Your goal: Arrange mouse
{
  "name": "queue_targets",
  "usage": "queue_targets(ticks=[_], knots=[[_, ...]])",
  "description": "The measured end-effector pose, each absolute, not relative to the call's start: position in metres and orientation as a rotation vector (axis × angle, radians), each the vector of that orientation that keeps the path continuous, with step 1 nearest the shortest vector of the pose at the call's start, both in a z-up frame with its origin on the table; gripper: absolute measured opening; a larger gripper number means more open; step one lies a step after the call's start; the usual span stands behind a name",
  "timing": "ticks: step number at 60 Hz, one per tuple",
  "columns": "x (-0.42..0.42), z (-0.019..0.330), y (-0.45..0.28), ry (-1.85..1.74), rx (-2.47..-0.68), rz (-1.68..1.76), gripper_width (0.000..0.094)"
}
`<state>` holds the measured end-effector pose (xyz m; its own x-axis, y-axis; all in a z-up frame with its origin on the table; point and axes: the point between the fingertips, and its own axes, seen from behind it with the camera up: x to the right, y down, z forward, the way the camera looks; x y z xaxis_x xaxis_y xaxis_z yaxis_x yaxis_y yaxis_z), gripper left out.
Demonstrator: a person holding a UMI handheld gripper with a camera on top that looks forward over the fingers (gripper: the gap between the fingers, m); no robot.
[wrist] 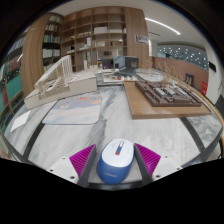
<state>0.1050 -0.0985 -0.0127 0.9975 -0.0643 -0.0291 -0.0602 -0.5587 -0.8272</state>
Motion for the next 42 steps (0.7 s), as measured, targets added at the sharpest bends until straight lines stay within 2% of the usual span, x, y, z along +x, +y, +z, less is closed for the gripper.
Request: queue_targets(ticks=[1, 4, 7, 11, 12, 13, 14, 17, 25, 29, 34, 42], knots=[[0.104, -0.013, -0.095, 0.084, -2.163, -0.021, 0.0847], [0.100, -0.013, -0.085, 0.086, -2.146, -0.037, 0.0523], [0.100, -0.012, -0.082, 0.132, -2.126, -0.056, 0.0518], [0.100, -0.013, -0.081, 0.155, -2.127, -0.095, 0.0458], [0.099, -0.014, -0.081, 0.166, -2.139, -0.092, 0.0484], [0.099, -0.013, -0.081, 0.180, -2.146, -0.085, 0.0420], [0.097, -0.013, -0.080, 0.191, -2.155, -0.073, 0.0407], [0.086, 0.001, -0.072, 0.218, -2.150, -0.003, 0.0394], [0.054, 0.077, -0.005, 0.145, -2.011, -0.024, 0.0386], [0.020, 0.093, 0.037, 0.097, -1.987, 0.008, 0.0383], [-0.022, 0.085, 0.084, 0.050, -2.002, 0.055, 0.0386], [-0.048, 0.038, 0.134, 0.076, -2.074, 0.093, 0.0391]])
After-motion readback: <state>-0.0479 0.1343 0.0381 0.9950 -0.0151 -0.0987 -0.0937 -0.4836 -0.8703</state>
